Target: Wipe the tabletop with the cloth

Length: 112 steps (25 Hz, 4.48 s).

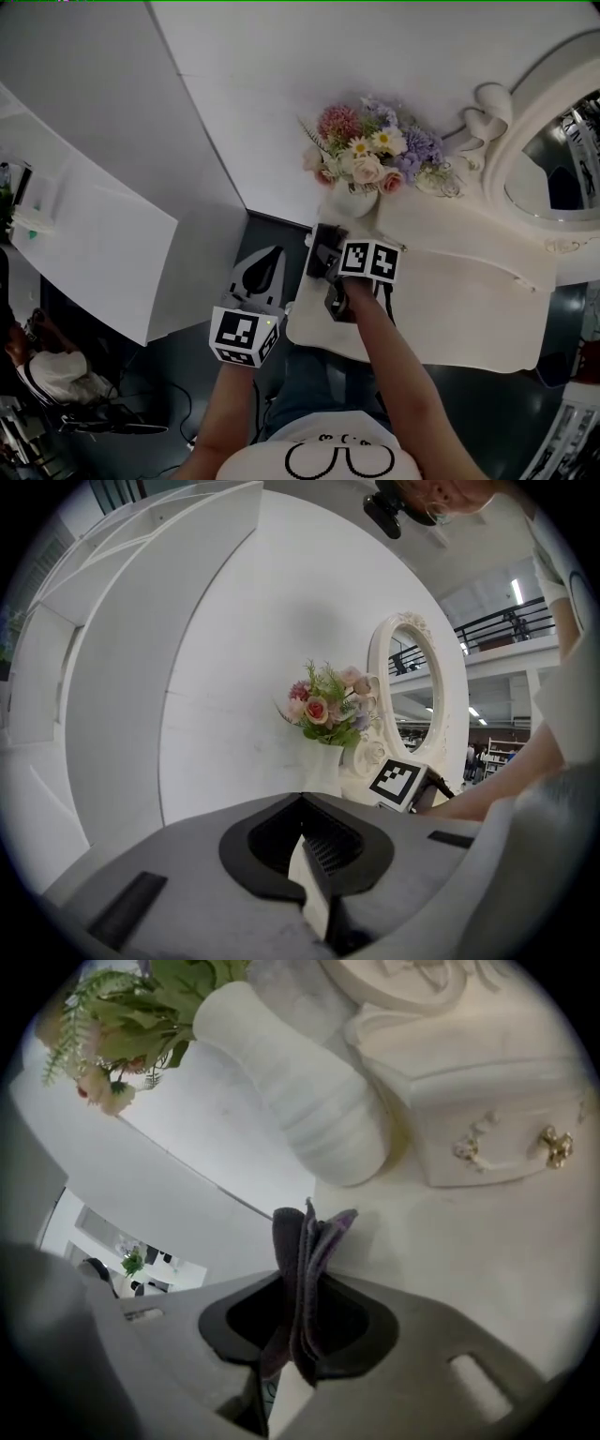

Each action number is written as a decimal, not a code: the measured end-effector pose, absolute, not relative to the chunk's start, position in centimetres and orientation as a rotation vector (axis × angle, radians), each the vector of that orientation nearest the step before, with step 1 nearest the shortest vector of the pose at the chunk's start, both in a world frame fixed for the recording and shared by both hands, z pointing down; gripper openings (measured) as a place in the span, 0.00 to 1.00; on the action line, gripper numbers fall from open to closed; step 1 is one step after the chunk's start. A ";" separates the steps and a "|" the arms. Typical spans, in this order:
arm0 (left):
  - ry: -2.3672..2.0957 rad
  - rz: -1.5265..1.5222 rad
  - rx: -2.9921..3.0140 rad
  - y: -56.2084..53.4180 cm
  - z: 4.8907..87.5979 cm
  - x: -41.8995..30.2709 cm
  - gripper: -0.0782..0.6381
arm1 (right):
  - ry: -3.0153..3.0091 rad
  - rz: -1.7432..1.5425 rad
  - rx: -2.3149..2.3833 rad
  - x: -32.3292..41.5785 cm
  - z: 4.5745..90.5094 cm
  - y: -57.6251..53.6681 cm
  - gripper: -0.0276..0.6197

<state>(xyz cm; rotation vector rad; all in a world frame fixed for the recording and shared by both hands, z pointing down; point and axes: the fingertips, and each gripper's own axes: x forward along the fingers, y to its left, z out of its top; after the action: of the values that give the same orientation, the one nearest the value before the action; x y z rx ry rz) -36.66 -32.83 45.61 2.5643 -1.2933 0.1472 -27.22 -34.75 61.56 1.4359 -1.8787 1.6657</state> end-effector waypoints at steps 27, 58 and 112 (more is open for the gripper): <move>-1.334 0.187 2.561 -28.0 44.8 -26.2 0.10 | -1.760 1.481 1.427 -16.9 62.0 -29.8 0.19; -1.282 0.261 2.645 -23.3 43.0 -11.8 0.10 | -1.752 1.511 1.468 -1.7 61.6 -24.6 0.19; -1.133 0.394 2.767 -15.5 43.4 10.5 0.10 | -1.616 1.379 1.540 27.1 61.3 -13.7 0.21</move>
<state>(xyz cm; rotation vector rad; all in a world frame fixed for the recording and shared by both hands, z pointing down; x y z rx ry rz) 10.51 -15.45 43.37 2.7672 -1.1327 0.3939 27.12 -13.74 61.29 1.5396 -1.6158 1.3785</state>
